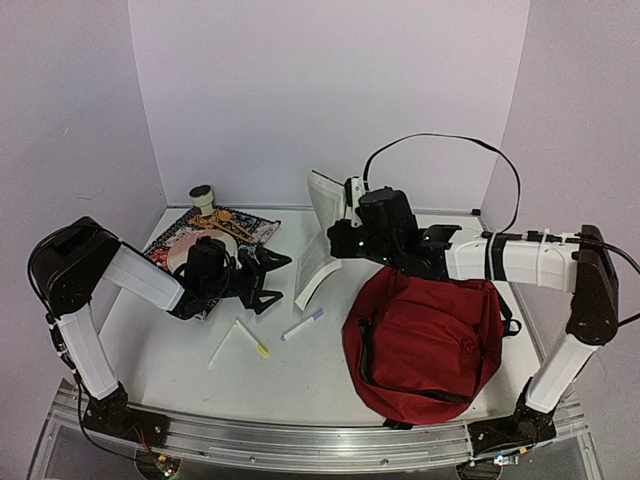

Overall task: Pack the student bag
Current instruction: Pass from the left arm to the right, then pass from the right arm to the left

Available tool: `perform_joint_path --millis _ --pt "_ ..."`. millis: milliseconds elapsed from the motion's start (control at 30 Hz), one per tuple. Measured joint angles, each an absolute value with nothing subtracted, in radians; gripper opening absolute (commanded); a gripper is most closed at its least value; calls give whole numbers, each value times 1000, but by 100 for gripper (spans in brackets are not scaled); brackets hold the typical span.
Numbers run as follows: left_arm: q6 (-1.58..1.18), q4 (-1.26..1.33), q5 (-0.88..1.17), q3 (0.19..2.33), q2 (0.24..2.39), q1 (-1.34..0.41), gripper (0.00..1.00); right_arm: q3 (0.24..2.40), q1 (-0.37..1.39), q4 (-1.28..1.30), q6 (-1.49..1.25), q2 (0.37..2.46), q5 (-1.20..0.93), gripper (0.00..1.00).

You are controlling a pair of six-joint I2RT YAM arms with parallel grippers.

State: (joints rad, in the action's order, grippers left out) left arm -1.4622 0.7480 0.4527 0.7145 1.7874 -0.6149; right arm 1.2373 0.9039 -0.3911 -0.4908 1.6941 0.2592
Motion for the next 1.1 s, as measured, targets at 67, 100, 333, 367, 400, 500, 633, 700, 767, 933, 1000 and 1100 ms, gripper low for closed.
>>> perform_joint_path --millis 67,100,333,367,400,500,633,700,767,933,1000,1100 --pt "-1476 775 458 720 1793 -619 100 1237 904 -395 -502 1692 258 0" --pt "-1485 788 462 720 1797 -620 100 1237 904 -397 -506 1692 257 0" --pt "-1528 850 471 720 1820 -635 99 1248 904 -407 -529 1692 247 0" --pt "-1531 854 471 720 1821 -637 100 1252 904 -409 -531 1692 247 0" --pt "-1537 860 471 720 1822 -639 99 1256 904 -410 -533 1692 247 0" --pt "-1547 874 472 720 1828 -645 99 1263 904 -422 -541 1692 247 0" --pt "-1560 885 474 720 1849 -658 99 1269 904 -439 -551 1692 247 0" --pt "-1571 893 477 720 1860 -663 99 1274 904 -442 -552 1692 247 0" --pt "-1582 907 479 720 1870 -668 99 1276 904 -444 -553 1692 246 0" --pt "-1645 1005 481 720 1906 -672 98 1276 904 -443 -564 1692 246 0" --pt "-1673 1057 481 720 1921 -674 96 1276 904 -444 -571 1692 245 0" --pt "-1707 1118 482 720 1935 -679 91 1276 904 -447 -580 1692 239 0"
